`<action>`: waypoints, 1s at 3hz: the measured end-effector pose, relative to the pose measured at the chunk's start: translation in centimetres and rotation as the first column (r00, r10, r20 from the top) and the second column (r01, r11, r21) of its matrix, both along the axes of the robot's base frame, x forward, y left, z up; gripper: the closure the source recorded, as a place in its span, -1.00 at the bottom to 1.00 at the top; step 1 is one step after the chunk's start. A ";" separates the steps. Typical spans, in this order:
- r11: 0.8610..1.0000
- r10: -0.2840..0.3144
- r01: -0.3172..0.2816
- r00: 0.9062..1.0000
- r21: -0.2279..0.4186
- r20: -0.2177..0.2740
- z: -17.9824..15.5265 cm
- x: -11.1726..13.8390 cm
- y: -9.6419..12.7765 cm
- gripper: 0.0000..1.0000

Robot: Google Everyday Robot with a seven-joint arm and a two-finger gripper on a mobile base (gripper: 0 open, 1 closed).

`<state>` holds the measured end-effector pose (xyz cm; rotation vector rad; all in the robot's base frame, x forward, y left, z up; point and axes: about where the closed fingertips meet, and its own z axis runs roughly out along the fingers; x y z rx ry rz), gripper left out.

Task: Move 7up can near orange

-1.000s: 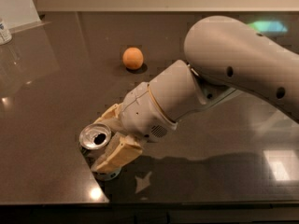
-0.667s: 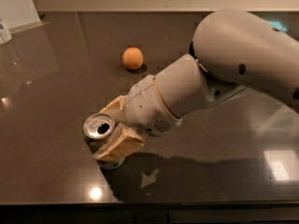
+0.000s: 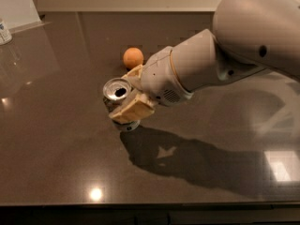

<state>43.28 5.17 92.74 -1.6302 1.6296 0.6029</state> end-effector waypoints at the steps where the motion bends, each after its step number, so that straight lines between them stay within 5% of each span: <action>1: 0.994 -0.113 0.113 0.993 0.004 0.020 0.0 4.4 -2.5 1.00; 3: 0.966 -0.256 0.255 0.966 0.032 0.025 -0.1 12.3 -5.8 1.00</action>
Offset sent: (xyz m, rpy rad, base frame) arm 0.1368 -0.0775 -0.0142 0.0299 -0.0230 -0.3008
